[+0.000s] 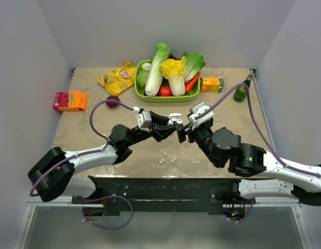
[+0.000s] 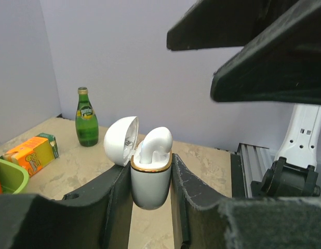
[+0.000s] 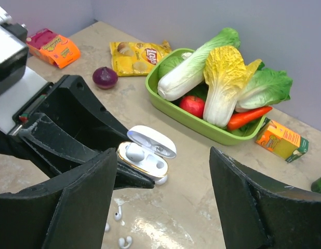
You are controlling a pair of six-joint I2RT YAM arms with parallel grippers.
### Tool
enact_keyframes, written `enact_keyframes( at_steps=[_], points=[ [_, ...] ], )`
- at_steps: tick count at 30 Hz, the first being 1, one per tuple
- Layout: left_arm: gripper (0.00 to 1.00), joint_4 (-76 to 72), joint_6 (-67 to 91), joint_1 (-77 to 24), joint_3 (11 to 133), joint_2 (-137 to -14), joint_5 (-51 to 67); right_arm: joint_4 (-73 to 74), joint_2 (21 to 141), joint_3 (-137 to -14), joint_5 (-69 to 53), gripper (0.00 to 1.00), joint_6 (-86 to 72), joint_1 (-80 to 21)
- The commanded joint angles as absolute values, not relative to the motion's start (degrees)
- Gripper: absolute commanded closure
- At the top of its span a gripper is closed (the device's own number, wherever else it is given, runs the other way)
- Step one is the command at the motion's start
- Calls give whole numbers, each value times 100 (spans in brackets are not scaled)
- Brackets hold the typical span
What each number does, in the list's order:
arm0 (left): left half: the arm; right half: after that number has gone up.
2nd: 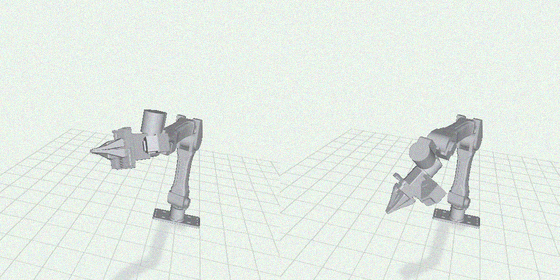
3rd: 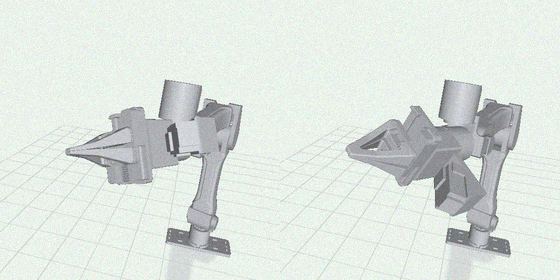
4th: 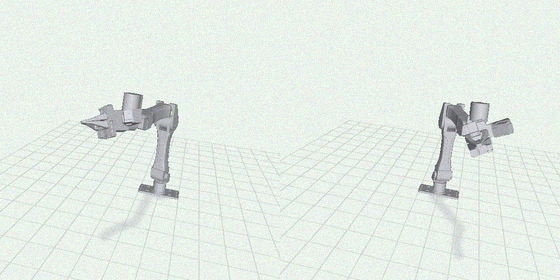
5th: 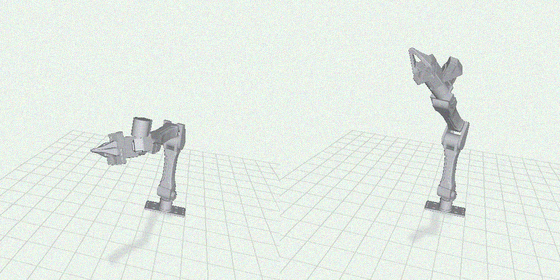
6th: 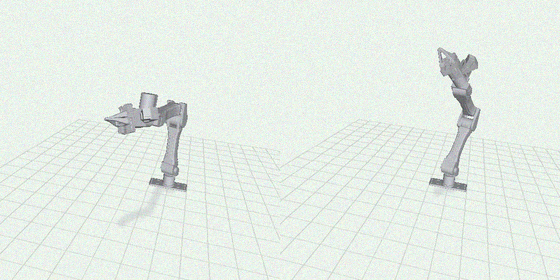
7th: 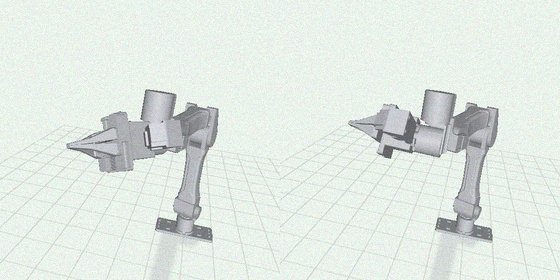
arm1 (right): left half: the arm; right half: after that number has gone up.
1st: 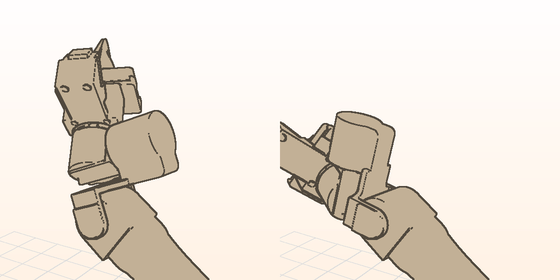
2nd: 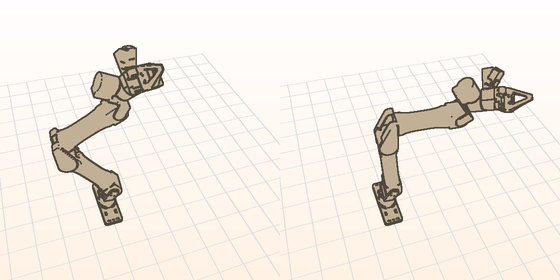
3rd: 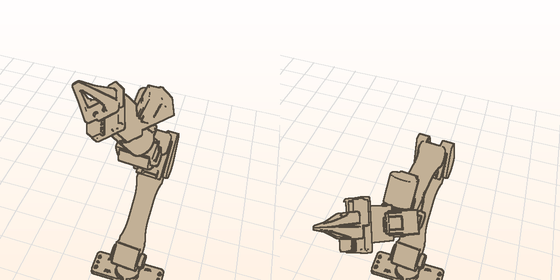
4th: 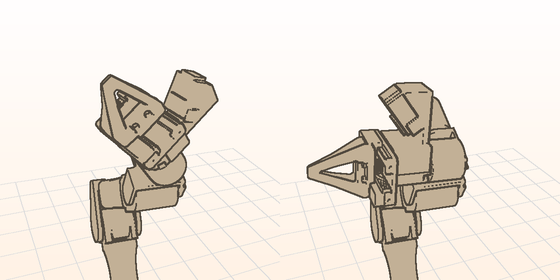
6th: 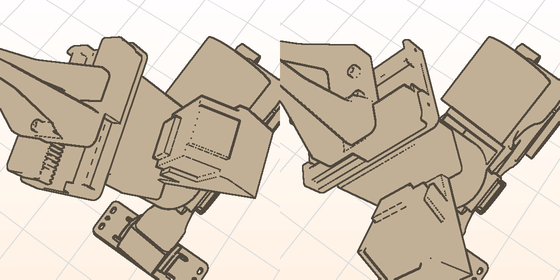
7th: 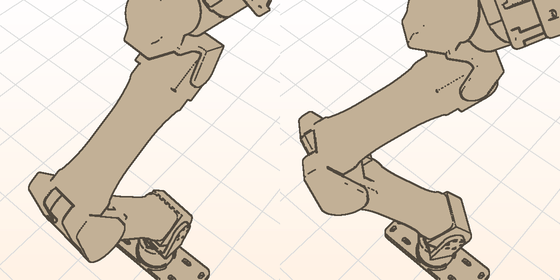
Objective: Insert the wireless bluetooth earbuds into the charging case
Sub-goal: Place the earbud in the charging case.
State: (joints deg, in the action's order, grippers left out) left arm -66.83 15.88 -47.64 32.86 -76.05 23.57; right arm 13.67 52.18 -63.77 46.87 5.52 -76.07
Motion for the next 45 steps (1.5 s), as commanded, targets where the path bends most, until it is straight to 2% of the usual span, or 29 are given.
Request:
enact_keyframes(
  at_steps=[1, 23, 29, 45],
  points=[
    [100, -7374, 1652, -4720, 3208, -7488, 2285, 1433, 5256, -6372, 4878, 26, 185, -7576],
    [100, -7418, 1617, -4720, 3120, -7383, 2285, 949, 5150, -6196, 4553, 25, 184, -7453],
    [100, -7453, 1635, -4720, 3120, -7365, 2303, 1151, 5528, -6284, 4597, 25, 88, -7383],
    [100, -7506, 1600, -4720, 3024, -7207, 2224, 1327, 5300, -6082, 4404, 25, -193, -7049]
  ],
)
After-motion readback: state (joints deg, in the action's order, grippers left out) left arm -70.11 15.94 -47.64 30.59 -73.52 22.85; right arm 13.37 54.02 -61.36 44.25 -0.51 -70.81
